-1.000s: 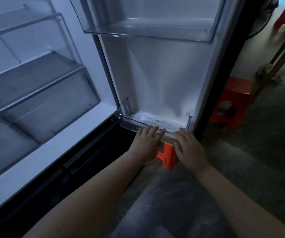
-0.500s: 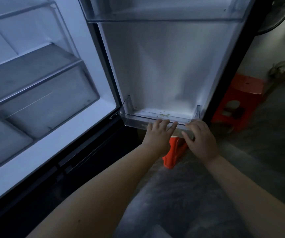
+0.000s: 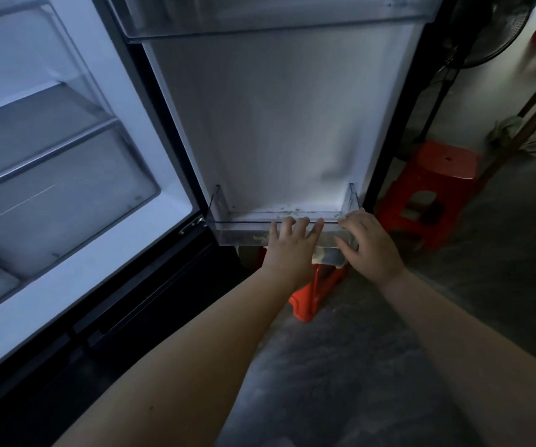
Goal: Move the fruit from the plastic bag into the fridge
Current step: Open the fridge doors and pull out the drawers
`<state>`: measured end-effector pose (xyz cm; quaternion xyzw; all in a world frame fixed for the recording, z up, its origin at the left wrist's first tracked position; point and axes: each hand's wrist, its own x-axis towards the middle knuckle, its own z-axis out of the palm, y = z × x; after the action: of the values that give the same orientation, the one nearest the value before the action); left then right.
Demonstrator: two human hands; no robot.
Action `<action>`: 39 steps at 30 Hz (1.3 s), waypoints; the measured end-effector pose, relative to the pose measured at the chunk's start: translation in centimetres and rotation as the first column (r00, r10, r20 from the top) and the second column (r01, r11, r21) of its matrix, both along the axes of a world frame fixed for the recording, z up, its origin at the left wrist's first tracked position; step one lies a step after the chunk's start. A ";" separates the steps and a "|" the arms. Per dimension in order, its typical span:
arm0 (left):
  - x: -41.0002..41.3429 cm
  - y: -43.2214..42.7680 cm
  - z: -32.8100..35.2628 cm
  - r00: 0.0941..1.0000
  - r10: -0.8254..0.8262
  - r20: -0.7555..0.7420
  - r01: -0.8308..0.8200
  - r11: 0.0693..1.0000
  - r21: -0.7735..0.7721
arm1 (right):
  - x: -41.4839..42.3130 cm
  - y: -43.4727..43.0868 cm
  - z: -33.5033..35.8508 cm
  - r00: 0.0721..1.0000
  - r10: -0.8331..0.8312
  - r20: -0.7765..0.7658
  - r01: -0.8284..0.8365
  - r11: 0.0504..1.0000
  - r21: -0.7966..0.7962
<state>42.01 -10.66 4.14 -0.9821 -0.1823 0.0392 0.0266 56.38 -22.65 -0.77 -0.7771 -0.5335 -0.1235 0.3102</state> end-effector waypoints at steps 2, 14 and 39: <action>-0.1 0.3 -0.3 1.000 -0.011 0.006 0.011 1.000 0.010 | 0.2 0.0 -0.4 1.000 0.014 0.018 -0.014 1.000 0.019; -0.8 1.2 0.5 0.999 -0.043 0.000 0.043 0.995 -0.089 | -1.0 0.2 0.9 0.996 -0.024 -0.088 0.026 0.999 0.027; -39.5 23.4 7.2 0.708 0.580 0.402 -0.661 0.745 0.089 | -31.5 31.8 10.0 0.862 0.507 -0.015 -0.502 0.849 -0.163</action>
<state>2.51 12.70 11.29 -0.8430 -0.5086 -0.1500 0.0905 24.84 9.12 9.25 -0.6304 -0.7313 -0.0052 0.2603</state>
